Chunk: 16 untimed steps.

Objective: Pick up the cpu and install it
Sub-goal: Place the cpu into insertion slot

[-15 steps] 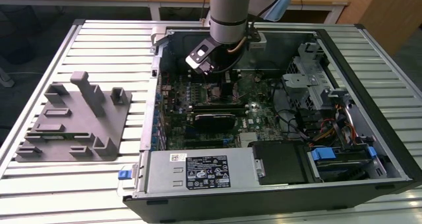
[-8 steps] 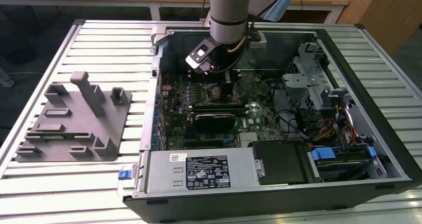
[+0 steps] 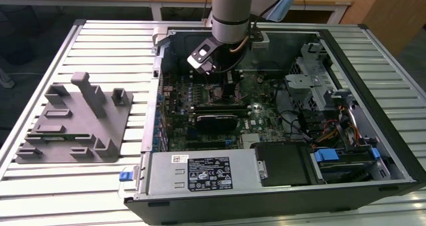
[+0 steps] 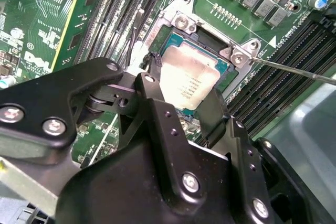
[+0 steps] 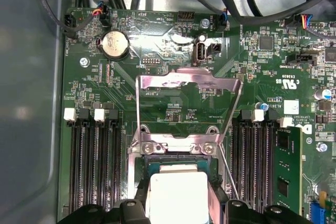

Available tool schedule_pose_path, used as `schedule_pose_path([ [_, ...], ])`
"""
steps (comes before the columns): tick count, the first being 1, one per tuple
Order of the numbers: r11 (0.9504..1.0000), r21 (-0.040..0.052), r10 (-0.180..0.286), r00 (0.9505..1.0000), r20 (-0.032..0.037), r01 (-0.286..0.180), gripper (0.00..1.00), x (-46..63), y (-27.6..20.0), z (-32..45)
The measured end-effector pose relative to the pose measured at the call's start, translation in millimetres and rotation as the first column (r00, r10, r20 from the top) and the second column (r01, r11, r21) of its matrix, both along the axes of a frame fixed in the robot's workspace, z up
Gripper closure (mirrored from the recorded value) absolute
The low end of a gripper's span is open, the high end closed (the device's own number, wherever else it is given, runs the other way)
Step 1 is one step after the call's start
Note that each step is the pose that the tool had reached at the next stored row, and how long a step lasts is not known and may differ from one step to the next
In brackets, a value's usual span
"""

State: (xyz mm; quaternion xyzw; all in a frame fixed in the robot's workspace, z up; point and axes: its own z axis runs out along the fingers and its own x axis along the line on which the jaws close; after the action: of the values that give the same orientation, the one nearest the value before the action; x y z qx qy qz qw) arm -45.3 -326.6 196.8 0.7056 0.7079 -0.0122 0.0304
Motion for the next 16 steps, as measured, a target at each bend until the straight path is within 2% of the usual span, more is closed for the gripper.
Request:
schedule_pose_path([
  [6,0.9991,-0.0001,-0.041,0.9991,-0.0001,0.041,0.47,0.0,-0.2,-0.1],
  [16,0.9990,0.0000,-0.044,0.9990,0.0000,0.044,0.47,0.9,0.0,-0.3],
])
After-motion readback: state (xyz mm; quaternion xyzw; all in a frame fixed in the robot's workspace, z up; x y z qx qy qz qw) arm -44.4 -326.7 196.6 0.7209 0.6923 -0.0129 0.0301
